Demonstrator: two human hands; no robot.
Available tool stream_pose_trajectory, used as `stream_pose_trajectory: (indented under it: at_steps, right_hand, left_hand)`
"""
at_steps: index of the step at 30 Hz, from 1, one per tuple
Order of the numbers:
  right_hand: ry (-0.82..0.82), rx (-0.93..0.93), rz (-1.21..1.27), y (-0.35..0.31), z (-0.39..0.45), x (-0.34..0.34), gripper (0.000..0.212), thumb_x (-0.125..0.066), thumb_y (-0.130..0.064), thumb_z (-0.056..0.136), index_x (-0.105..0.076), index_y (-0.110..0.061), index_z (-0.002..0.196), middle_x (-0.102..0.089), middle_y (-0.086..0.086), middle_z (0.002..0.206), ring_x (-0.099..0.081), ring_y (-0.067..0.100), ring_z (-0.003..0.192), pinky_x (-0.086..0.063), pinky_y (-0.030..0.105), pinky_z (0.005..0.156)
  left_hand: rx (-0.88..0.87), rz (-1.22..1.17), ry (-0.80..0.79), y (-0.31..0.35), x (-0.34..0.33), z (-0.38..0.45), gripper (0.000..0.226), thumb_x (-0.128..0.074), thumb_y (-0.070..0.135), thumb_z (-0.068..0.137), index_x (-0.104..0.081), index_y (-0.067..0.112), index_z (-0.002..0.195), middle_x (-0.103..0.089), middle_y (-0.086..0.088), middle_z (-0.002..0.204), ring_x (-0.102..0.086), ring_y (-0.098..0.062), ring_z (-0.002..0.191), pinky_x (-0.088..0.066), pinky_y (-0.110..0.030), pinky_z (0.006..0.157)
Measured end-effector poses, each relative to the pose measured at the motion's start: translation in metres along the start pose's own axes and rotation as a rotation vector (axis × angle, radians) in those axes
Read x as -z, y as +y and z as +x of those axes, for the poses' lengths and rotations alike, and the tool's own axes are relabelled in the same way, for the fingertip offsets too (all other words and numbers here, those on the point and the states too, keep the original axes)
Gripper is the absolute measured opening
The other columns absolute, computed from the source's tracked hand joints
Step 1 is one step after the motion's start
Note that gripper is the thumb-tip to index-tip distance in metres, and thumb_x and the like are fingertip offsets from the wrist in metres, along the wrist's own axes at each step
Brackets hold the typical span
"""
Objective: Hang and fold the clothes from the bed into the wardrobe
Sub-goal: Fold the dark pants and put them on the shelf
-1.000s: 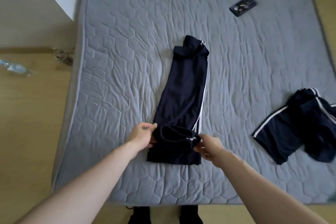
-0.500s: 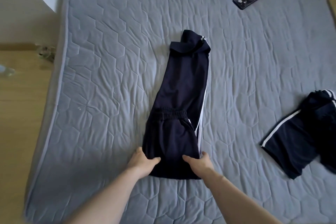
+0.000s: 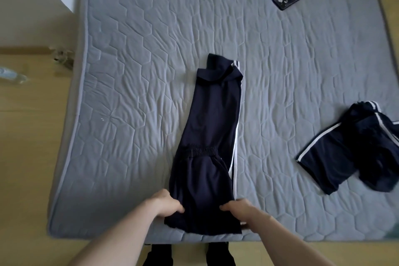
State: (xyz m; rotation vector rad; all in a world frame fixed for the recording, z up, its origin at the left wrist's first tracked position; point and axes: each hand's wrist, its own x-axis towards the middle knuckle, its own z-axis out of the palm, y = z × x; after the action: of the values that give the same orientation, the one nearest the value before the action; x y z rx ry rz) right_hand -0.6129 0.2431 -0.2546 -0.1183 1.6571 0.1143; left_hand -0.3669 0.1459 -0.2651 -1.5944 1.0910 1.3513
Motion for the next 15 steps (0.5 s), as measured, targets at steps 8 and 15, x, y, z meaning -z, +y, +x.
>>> stream_pose_trajectory:
  at_steps: [8,15]
  right_hand:
    - [-0.267,-0.180,-0.342,0.039,-0.077,-0.002,0.035,-0.073,-0.046,0.078,-0.069,-0.024,0.105,-0.070,0.000,0.106,-0.064,0.020,0.088,-0.052,0.030,0.081]
    - [-0.013,-0.013,-0.169,-0.031,-0.086,0.061,0.031,-0.055,-0.041,0.095,-0.063,-0.011,0.093,-0.068,0.010,0.070,-0.049,0.014,0.039,-0.036,0.020,0.047]
  left_hand:
    - [0.065,0.310,-0.297,-0.022,-0.018,-0.083,0.059,-0.083,0.047,0.071,-0.059,0.016,0.116,-0.069,-0.007,0.105,-0.072,-0.021,0.079,-0.064,-0.036,0.080]
    - [-0.103,-0.123,-0.179,0.047,0.060,-0.103,0.031,-0.061,0.047,0.080,-0.068,0.018,0.091,-0.069,0.001,0.065,-0.059,-0.014,0.055,-0.047,-0.022,0.057]
